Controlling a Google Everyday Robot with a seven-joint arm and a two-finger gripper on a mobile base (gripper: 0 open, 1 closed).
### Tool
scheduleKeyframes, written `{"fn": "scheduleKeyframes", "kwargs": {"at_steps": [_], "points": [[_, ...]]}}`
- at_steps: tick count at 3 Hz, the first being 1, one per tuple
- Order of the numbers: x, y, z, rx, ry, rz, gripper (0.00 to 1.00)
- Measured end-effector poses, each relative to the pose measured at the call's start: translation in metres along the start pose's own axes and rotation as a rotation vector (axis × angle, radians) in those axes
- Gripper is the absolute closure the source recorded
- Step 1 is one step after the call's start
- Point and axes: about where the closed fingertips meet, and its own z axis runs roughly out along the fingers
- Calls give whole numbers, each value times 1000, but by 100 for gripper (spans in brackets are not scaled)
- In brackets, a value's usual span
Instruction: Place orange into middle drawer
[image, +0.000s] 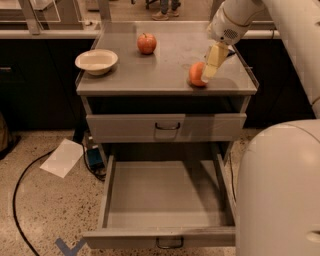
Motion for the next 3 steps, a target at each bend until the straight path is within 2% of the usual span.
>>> {"fn": "scheduleKeyframes", "kwargs": {"at_steps": [3], "points": [[15, 4, 50, -79, 1, 39, 0]]}}
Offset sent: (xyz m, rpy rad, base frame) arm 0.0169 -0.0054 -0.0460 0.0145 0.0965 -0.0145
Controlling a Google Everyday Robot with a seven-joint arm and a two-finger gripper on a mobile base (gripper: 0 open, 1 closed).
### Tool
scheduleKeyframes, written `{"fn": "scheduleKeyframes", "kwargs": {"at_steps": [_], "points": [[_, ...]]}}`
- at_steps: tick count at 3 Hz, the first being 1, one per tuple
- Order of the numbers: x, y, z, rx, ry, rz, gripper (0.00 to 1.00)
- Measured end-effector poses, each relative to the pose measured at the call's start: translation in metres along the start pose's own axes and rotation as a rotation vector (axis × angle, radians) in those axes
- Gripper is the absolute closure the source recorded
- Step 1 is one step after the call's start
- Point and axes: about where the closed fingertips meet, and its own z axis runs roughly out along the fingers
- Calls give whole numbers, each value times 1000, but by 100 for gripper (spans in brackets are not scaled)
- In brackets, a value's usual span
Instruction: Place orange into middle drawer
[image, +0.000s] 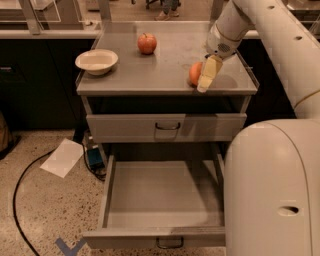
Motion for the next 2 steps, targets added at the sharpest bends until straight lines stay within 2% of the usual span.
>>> {"fn": "scheduleKeyframes", "kwargs": {"at_steps": [2], "points": [[9, 1, 19, -32, -1, 16, 0]]}}
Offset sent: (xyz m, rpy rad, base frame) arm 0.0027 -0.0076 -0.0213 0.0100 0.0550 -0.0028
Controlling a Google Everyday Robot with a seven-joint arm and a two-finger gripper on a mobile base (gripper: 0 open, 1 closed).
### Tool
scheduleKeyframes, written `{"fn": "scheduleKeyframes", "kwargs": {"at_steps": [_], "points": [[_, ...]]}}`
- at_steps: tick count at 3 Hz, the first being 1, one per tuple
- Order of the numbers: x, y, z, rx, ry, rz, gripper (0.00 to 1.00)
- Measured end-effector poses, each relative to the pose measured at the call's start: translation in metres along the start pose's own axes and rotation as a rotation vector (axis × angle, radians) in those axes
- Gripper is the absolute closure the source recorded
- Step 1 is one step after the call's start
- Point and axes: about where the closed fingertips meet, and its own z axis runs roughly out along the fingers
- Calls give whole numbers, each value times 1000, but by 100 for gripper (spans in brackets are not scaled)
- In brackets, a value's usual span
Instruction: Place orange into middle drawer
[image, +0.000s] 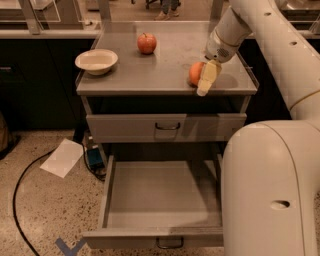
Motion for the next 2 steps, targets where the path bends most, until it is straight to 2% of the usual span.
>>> {"fn": "scheduleKeyframes", "kwargs": {"at_steps": [2], "points": [[-6, 1, 14, -23, -6, -29, 0]]}}
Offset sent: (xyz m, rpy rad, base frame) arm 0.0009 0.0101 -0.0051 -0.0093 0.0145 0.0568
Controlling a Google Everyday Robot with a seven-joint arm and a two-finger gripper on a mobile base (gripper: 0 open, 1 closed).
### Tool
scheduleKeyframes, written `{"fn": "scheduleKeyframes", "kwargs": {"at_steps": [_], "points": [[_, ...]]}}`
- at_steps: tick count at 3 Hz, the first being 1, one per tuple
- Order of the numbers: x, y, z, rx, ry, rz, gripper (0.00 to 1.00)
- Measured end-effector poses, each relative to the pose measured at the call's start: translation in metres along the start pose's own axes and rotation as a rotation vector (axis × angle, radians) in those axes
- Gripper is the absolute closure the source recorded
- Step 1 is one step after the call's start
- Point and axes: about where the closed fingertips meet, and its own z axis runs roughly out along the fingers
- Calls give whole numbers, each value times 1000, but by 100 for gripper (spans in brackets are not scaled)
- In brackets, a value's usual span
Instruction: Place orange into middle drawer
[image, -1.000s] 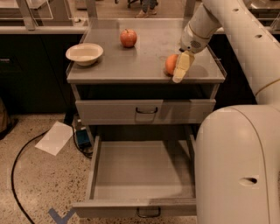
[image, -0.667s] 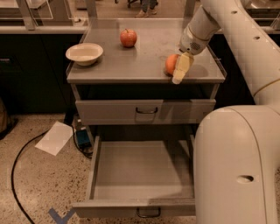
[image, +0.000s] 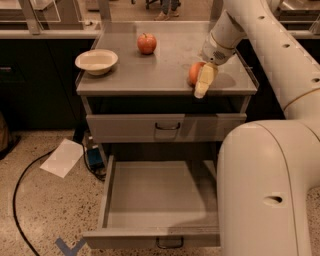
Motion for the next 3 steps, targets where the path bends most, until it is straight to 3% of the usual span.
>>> {"fn": "scheduleKeyframes", "kwargs": {"at_steps": [2, 3], "points": [[0, 1, 4, -9, 2, -1, 0], [0, 1, 4, -9, 2, -1, 19]]}}
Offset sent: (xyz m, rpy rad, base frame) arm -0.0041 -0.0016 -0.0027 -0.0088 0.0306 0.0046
